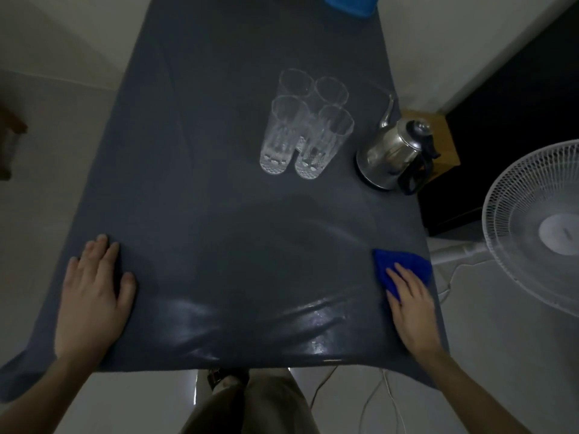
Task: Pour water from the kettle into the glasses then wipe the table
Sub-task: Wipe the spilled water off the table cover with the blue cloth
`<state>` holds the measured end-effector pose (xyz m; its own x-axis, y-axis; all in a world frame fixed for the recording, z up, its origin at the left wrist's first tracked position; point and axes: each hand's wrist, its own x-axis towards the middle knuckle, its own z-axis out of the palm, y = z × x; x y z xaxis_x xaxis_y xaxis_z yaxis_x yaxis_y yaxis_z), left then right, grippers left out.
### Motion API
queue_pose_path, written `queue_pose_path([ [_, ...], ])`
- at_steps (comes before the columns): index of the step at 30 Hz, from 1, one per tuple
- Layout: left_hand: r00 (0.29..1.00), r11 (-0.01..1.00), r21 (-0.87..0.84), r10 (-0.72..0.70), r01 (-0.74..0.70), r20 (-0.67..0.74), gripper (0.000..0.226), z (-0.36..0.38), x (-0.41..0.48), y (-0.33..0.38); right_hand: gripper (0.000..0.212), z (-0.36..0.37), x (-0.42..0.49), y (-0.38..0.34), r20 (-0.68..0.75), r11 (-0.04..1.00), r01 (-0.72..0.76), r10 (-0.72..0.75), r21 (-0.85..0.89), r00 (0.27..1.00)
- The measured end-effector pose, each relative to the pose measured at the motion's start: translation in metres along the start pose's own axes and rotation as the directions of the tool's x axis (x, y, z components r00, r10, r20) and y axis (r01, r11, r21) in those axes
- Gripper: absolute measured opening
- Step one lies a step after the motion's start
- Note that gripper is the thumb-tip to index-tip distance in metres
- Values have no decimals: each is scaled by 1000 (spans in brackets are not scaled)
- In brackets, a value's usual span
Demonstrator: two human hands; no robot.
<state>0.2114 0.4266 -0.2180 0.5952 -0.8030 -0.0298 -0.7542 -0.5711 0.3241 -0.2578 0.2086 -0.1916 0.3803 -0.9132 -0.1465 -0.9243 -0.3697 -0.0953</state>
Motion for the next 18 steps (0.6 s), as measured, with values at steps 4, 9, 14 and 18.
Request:
queue_pose_path([
  [4,1000,1000,3,-2,2,1,61,-1,-1,0,56,12,17,-24,-77,986,-46,59,162,995],
  [9,1000,1000,26,-7,7,19,60,-3,-2,2,44,22,75,-124,-197,988,91,-66,121,978],
  [14,999,999,33,-15,14,36,60,-3,-2,4,48,32,84,-255,-177,896,421,-395,141,901],
  [18,999,999,28,-34,34,33,63,-2,-1,6,53,43,47,-284,-82,757,626,-623,184,778],
])
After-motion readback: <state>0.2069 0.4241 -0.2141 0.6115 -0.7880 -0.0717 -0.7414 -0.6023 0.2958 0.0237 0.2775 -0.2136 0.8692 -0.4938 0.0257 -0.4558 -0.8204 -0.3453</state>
